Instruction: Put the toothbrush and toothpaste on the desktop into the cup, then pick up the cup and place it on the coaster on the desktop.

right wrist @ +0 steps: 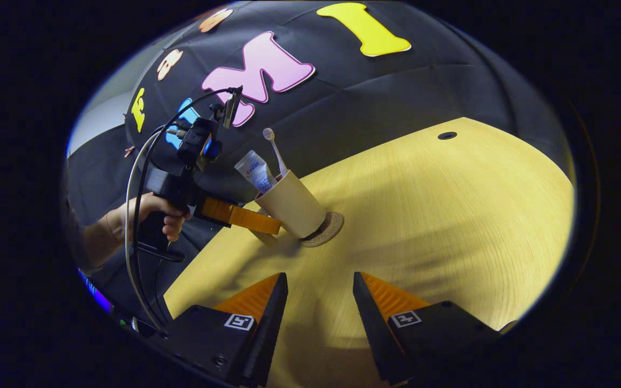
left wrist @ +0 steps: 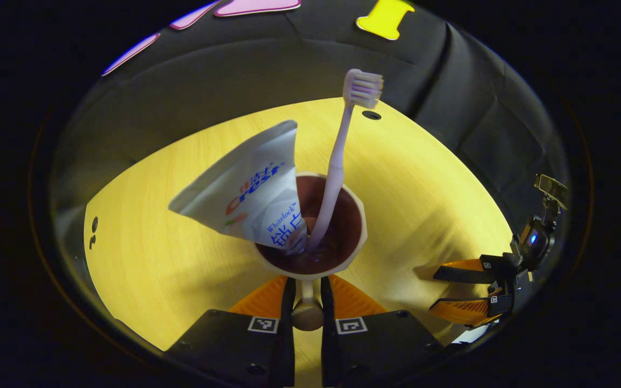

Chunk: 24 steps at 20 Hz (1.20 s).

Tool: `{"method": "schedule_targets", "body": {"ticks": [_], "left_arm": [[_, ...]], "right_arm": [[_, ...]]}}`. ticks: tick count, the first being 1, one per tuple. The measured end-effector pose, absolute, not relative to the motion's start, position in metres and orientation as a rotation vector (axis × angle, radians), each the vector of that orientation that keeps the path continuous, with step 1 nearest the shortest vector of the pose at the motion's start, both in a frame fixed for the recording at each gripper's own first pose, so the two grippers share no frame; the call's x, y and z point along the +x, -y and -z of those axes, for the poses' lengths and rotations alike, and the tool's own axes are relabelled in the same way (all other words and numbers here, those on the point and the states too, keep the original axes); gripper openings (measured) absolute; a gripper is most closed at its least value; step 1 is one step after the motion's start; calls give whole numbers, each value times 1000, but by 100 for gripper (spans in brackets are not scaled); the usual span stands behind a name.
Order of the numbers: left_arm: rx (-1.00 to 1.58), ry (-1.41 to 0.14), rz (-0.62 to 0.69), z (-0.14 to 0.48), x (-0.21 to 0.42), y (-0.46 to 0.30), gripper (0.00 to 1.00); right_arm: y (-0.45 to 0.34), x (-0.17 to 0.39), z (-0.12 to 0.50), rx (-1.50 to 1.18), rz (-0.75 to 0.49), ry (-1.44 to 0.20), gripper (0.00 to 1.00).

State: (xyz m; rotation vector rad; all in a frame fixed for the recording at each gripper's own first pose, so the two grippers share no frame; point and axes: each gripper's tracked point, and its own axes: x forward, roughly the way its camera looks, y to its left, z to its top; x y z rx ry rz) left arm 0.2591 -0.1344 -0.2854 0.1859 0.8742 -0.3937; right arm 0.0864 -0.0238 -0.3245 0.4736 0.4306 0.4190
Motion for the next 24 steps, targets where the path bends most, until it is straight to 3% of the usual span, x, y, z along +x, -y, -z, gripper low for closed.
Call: {"method": "schedule_targets", "body": {"ticks": [11, 12, 13, 14, 15, 18, 19, 20, 24], "left_arm": [[229, -892, 399, 291, 261, 135, 25], [235, -890, 403, 291, 262, 134, 21], [239, -891, 406, 292, 261, 134, 27], [236, -887, 411, 291, 261, 134, 27], [230, -873, 419, 287, 261, 135, 28], [226, -863, 439, 286, 259, 135, 31], [221, -857, 441, 284, 260, 136, 39], [225, -847, 436, 283, 262, 134, 34], [208, -792, 413, 278, 261, 120, 76]], "right_arm": [[45, 92, 336, 471, -350, -449, 76], [45, 93, 337, 474, -345, -450, 77], [45, 94, 336, 479, -345, -449, 77], [44, 95, 335, 482, -344, -447, 94], [44, 96, 335, 484, -341, -444, 78], [44, 97, 333, 486, -336, -435, 80], [44, 97, 333, 487, -333, -434, 81], [46, 97, 333, 486, -326, -434, 81], [52, 105, 325, 514, -277, -414, 85]]}}
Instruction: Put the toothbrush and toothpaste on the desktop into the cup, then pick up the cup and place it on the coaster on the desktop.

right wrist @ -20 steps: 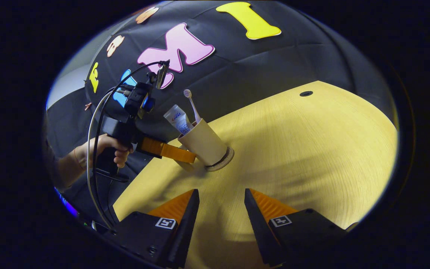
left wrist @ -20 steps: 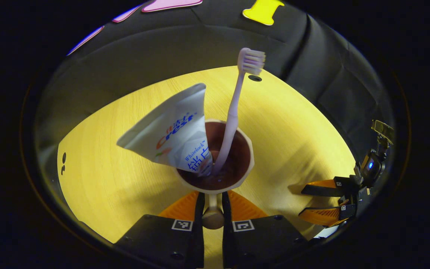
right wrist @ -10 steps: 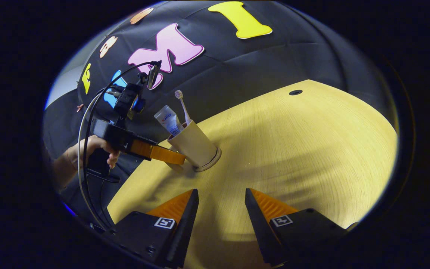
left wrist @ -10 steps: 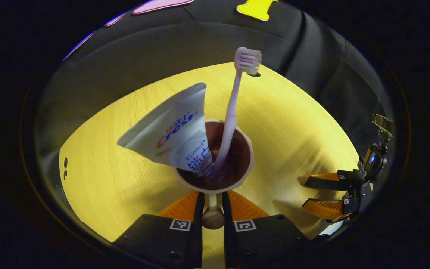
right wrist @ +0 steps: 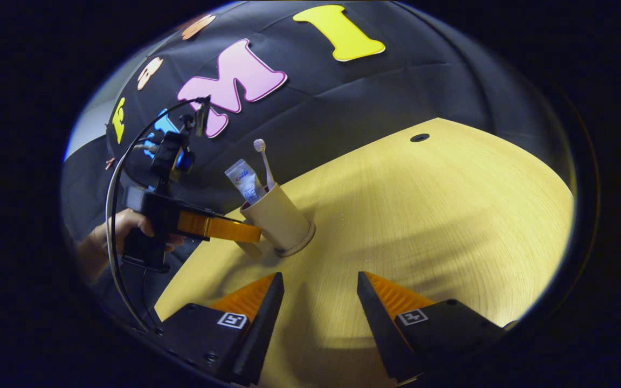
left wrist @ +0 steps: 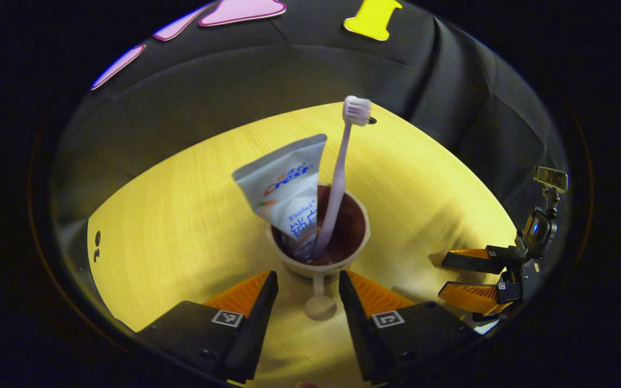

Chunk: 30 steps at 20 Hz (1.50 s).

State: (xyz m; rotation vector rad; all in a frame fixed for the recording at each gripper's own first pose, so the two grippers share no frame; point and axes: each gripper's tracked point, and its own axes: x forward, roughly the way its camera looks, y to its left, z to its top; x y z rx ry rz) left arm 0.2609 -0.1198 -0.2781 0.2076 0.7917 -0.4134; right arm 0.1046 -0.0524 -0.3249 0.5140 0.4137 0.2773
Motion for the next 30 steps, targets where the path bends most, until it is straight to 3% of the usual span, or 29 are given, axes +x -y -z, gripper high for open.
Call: {"method": "schedule_targets", "body": {"ticks": [1, 5, 11, 17, 30], "left_arm": [[203, -771, 413, 276, 259, 116, 86], [157, -679, 397, 266, 245, 102, 94], [20, -531, 331, 250, 206, 71, 95], [-96, -512, 268, 235, 144, 39, 95], [-218, -489, 289, 163, 58, 5, 97]], "right_arm": [[52, 105, 321, 516, -269, -402, 88], [44, 106, 312, 505, -260, -397, 94], [20, 100, 277, 508, -286, -387, 96], [4, 81, 217, 511, -316, -385, 96], [-27, 24, 124, 481, -329, -416, 96]]}}
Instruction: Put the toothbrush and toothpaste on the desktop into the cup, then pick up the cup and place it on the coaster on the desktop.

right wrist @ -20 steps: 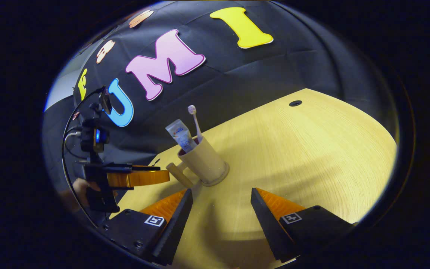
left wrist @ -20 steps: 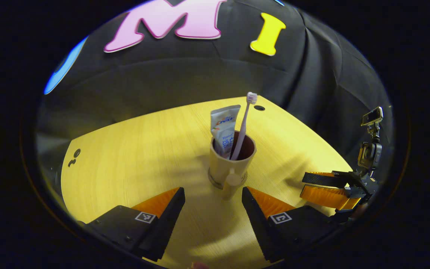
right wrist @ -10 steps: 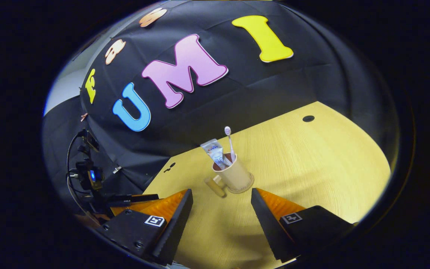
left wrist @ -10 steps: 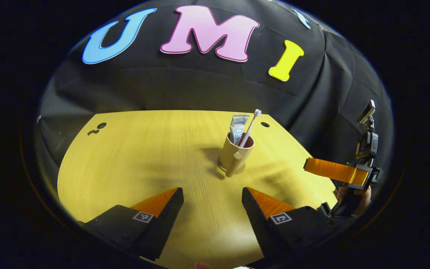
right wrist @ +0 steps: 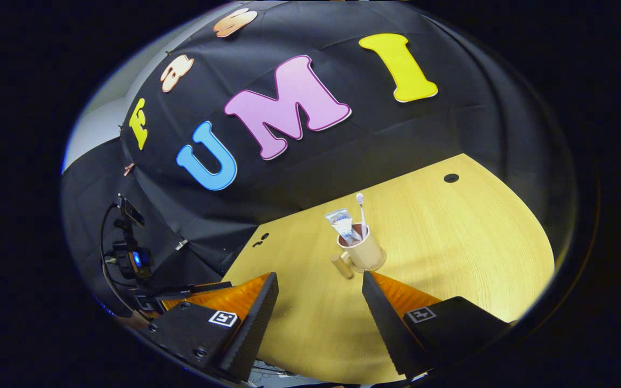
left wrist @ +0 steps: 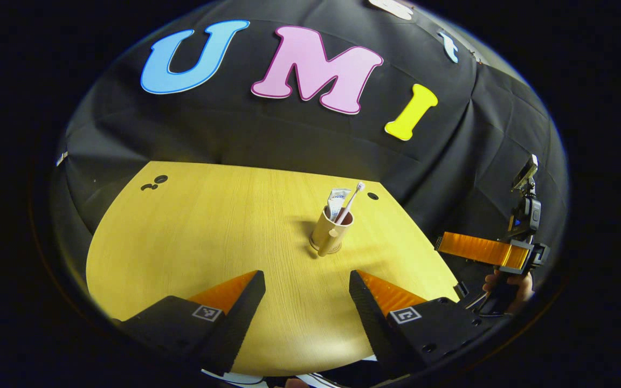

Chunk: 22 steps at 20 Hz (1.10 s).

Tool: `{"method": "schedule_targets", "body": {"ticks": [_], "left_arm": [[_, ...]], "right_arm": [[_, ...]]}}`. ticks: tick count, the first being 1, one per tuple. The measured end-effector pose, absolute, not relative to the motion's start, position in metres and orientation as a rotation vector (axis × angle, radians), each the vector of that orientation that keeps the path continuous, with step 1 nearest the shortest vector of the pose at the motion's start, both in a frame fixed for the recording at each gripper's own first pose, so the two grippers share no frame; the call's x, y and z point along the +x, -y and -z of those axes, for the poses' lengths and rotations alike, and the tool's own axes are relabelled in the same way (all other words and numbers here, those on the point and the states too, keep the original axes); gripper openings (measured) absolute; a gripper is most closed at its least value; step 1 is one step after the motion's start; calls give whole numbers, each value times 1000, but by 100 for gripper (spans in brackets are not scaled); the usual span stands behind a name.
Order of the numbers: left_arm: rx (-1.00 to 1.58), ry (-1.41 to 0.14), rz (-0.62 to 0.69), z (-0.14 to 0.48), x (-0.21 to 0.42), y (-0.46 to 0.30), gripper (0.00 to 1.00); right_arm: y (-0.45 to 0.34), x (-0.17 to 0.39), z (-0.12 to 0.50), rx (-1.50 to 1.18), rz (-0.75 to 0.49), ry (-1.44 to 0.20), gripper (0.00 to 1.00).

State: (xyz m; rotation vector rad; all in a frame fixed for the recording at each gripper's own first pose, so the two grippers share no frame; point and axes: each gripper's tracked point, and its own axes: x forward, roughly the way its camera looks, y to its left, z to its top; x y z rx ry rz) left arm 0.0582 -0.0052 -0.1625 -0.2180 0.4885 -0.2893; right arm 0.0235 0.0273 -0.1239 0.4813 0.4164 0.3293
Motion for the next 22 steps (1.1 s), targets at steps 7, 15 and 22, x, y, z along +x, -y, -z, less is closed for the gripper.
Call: {"method": "schedule_targets", "body": {"ticks": [7, 15, 22], "left_arm": [[-223, -502, 339, 157, 32, 7, 97], [-174, -494, 374, 148, 14, 3, 97], [-175, -488, 382, 142, 11, 5, 97]], "right_arm": [[-40, 4, 106, 461, -319, -420, 96], [-59, -10, 100, 468, -321, -425, 96], [-66, -12, 103, 475, -301, -412, 96]]}}
